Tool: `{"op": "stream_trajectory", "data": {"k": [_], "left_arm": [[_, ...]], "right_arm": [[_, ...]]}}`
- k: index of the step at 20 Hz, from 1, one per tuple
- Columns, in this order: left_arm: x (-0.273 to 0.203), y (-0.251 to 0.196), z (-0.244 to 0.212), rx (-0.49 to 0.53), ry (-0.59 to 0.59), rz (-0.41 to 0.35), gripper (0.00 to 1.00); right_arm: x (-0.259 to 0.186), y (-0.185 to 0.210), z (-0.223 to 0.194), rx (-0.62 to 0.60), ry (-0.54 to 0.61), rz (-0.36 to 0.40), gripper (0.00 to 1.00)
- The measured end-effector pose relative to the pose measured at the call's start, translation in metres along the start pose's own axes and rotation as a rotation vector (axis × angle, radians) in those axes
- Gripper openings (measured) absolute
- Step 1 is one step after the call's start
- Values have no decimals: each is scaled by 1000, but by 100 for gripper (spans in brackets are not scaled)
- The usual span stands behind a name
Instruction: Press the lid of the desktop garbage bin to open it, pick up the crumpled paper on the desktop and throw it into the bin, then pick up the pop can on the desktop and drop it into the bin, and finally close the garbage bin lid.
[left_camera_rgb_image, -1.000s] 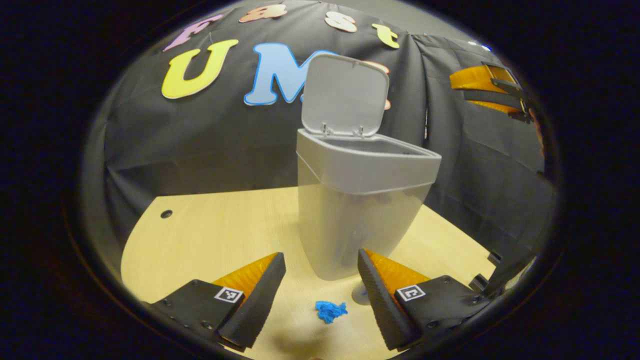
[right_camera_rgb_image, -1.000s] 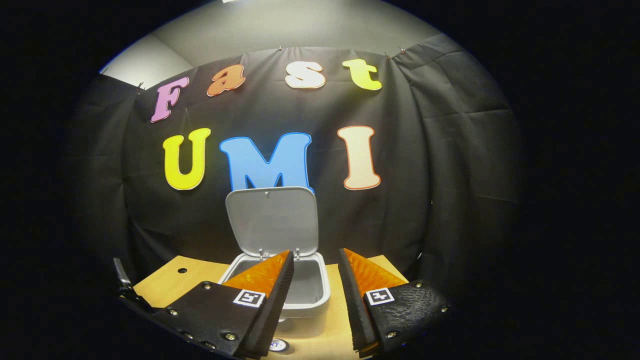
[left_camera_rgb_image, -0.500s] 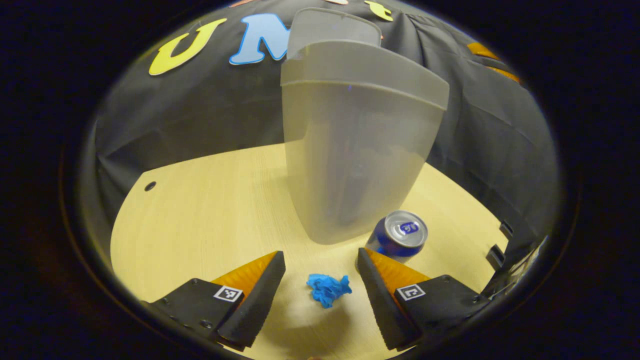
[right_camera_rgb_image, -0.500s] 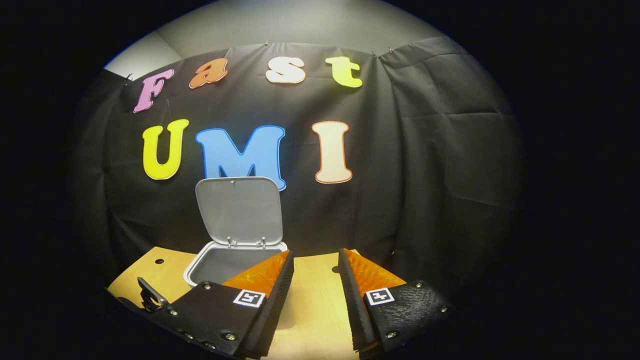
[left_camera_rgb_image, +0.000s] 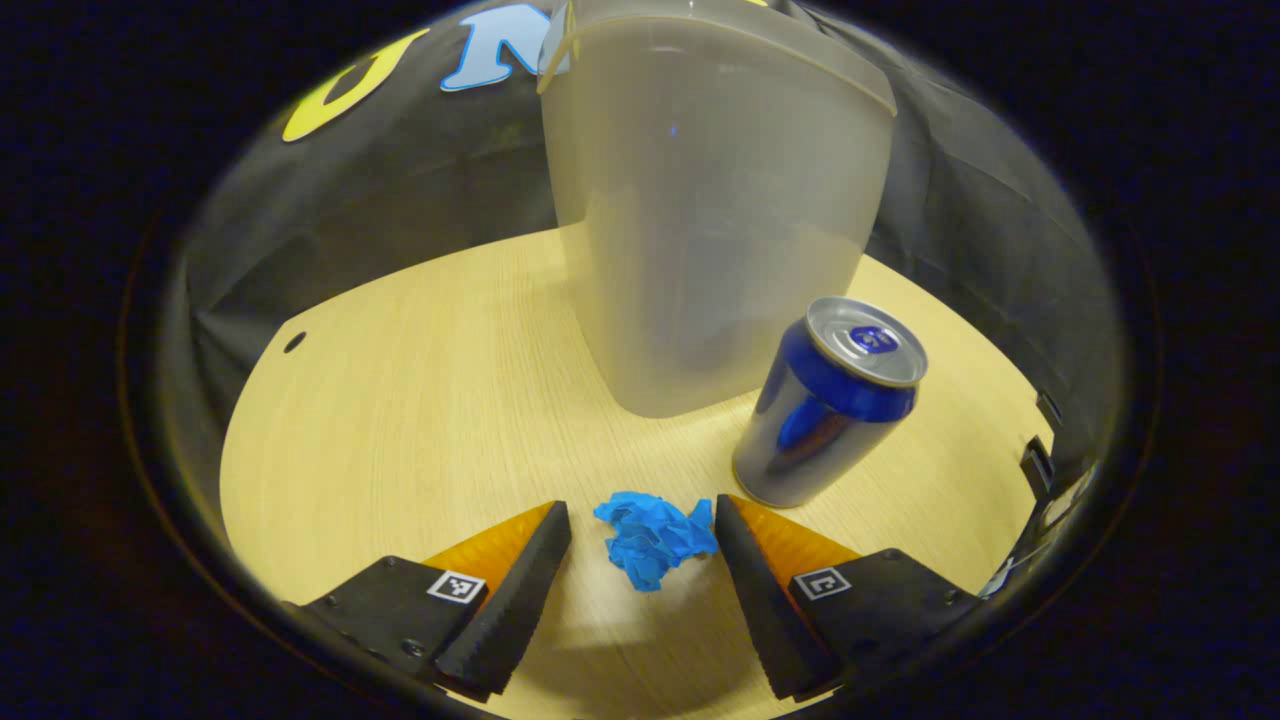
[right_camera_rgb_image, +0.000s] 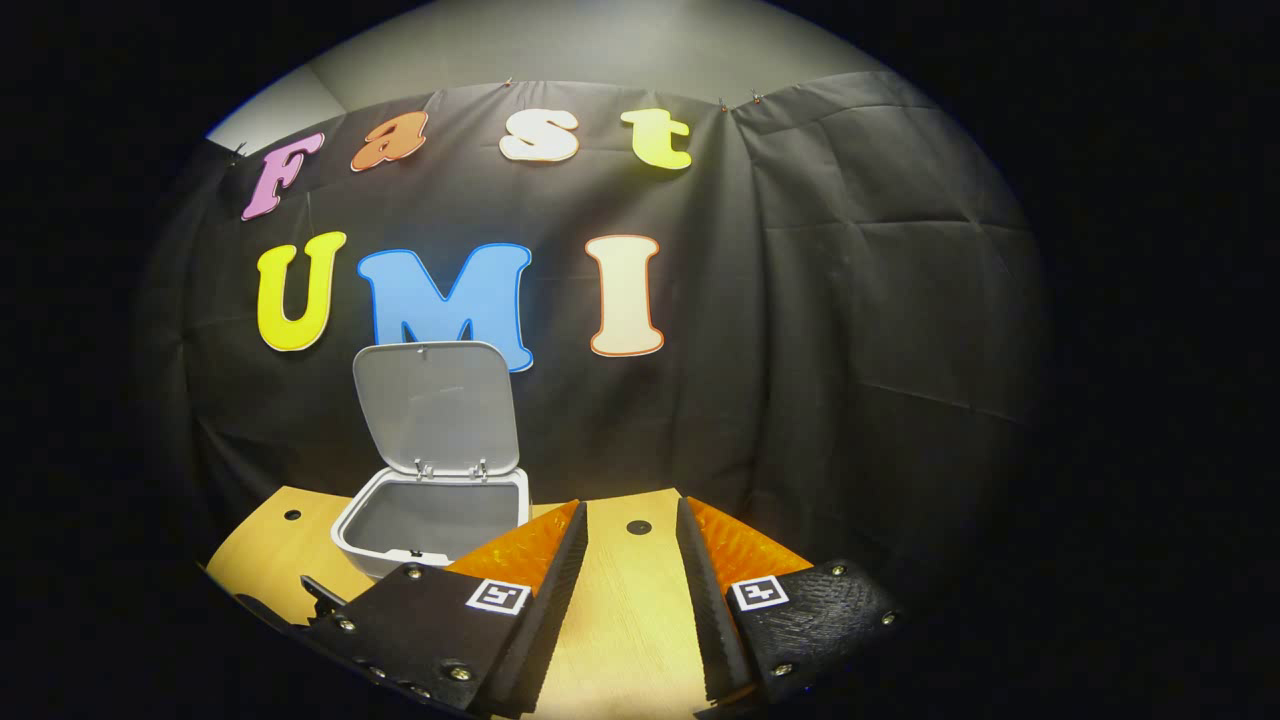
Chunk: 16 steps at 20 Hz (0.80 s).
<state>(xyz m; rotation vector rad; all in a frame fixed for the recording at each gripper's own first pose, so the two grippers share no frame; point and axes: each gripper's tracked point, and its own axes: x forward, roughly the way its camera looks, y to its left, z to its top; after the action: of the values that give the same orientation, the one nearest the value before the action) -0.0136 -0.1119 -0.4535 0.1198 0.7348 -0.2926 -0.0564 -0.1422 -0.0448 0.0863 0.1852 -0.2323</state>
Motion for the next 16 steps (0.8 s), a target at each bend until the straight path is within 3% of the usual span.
{"op": "stream_trajectory", "data": {"k": [5, 6, 7, 10, 16], "left_arm": [[7, 2, 1, 2, -2, 23, 96], [8, 4, 1, 4, 0, 33, 91], [9, 4, 2, 0, -3, 35, 66], [8, 8, 4, -2, -1, 52, 50], [-23, 32, 42, -54, -84, 90, 51]], "right_arm": [[2, 0, -1, -7, 6, 1, 59], [3, 2, -2, -10, 9, 5, 59], [4, 4, -3, -13, 12, 10, 59], [7, 10, -5, -24, 19, 27, 59], [18, 26, -5, -32, 22, 66, 59]]}}
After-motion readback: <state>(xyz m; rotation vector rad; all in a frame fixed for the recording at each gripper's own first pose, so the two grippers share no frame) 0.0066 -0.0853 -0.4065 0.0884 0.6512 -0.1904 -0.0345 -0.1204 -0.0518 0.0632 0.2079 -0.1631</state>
